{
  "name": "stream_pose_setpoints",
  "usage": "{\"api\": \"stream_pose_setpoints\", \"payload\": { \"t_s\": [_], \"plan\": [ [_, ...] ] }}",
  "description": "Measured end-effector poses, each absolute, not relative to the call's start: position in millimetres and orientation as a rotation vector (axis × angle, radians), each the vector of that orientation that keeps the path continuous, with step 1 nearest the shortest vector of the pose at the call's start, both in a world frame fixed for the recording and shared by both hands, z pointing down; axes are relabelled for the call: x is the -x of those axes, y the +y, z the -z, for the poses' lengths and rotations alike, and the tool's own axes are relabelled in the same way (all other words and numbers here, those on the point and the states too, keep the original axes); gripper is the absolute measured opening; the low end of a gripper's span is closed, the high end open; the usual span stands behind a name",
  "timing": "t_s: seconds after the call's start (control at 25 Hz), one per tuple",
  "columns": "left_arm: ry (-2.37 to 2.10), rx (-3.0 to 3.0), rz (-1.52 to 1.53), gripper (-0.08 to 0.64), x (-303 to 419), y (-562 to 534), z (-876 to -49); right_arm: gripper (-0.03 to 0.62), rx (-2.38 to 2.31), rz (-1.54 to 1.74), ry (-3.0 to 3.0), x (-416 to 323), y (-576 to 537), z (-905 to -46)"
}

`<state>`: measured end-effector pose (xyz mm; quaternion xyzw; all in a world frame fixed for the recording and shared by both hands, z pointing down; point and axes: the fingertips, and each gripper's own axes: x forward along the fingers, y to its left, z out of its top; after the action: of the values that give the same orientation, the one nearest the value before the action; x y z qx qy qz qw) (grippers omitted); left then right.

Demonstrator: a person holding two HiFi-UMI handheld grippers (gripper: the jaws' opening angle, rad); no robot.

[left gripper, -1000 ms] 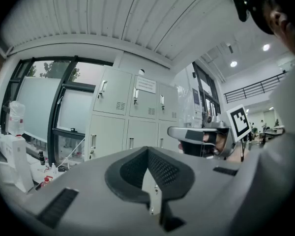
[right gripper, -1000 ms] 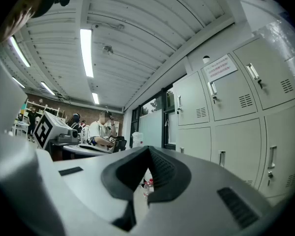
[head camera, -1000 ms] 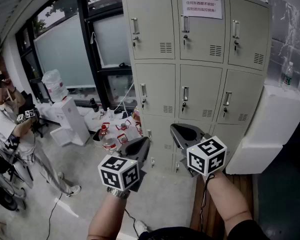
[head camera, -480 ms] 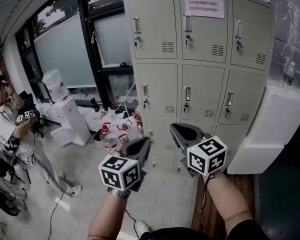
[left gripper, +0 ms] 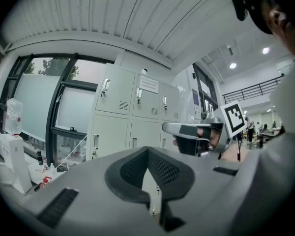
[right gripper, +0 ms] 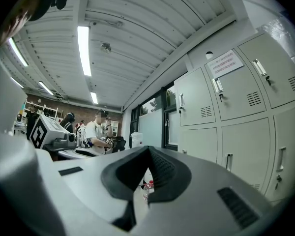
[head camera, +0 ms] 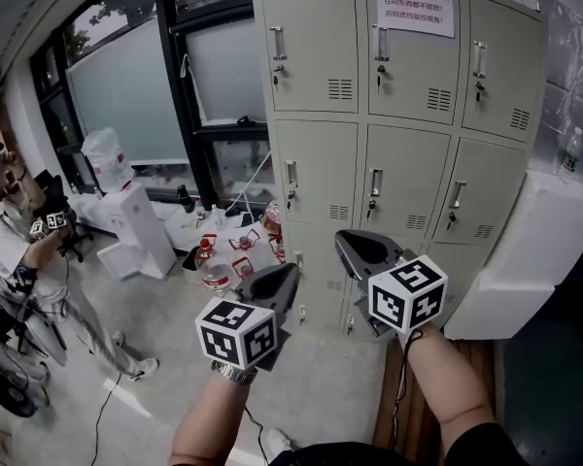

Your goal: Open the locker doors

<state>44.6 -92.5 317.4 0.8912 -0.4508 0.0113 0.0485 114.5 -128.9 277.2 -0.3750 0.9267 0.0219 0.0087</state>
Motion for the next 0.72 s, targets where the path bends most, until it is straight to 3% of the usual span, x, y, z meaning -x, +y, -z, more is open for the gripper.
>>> {"api": "stream_pose_setpoints", "payload": {
  "t_s": [0.72],
  "plan": [
    [-1.289,-2.775,-0.03,-0.003,51,-160,-303,0.0,1.255,-0.098,2.834,-24,-208,-239]
  ]
}}
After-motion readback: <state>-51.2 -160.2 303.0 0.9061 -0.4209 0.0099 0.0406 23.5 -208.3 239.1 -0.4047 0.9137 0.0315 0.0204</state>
